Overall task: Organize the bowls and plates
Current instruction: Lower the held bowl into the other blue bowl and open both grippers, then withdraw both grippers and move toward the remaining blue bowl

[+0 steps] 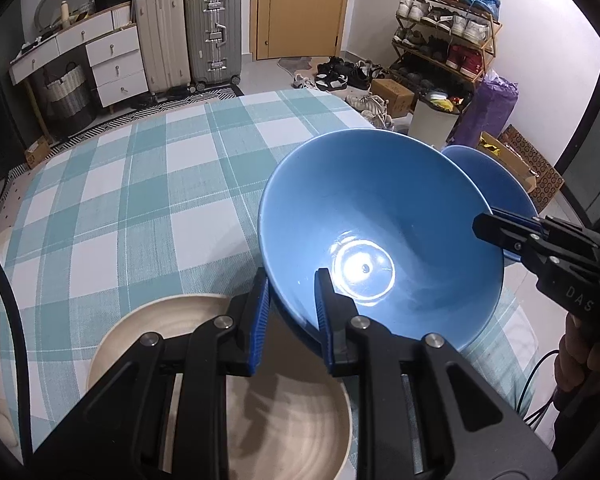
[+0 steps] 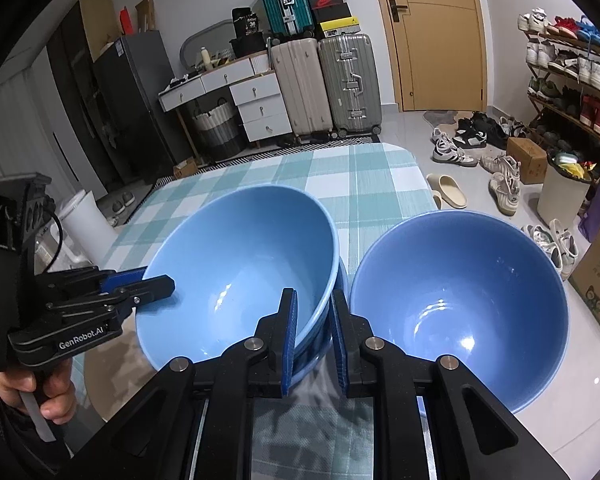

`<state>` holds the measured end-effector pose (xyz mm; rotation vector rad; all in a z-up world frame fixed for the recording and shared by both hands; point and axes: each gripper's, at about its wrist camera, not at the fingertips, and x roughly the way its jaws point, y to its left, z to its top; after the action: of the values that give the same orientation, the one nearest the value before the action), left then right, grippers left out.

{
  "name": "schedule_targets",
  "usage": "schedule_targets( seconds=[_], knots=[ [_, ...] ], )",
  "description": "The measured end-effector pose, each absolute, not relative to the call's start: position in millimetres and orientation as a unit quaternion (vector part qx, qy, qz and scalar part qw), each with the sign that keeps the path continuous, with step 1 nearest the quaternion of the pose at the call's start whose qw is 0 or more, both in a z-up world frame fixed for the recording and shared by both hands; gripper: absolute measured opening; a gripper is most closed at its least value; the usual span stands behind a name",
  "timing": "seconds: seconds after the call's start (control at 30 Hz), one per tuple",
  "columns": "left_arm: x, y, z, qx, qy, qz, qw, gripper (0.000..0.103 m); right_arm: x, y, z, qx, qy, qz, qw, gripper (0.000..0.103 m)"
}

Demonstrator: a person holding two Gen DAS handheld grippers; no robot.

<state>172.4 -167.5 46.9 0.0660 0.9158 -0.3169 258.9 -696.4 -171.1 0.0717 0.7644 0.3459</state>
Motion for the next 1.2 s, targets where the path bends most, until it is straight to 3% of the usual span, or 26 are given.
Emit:
schedule_targets(
  seconds=[0.8, 0.93, 1.07, 1.2],
  knots=[
    [174, -163, 34, 0.028, 0.449, -0.153, 0.880, 0.021, 259, -688, -187, -0.002, 0.381, 0.147, 0.913, 0.017],
    [174, -162, 33, 0.017, 0.457, -0.160, 0.875, 0.034, 258, -688, -188, -0.001, 0.389, 0.140, 0.911, 0.019],
    [173, -162, 32, 0.015, 0.457, -0.165, 0.874, 0.040, 257, -689, -187, 0.001, 0.390, 0.136, 0.911, 0.023],
    [169, -162, 36, 0.016, 0.448, -0.162, 0.879, 0.062, 254, -693, -181, 0.009, 0.385, 0.128, 0.914, 0.037]
  ],
)
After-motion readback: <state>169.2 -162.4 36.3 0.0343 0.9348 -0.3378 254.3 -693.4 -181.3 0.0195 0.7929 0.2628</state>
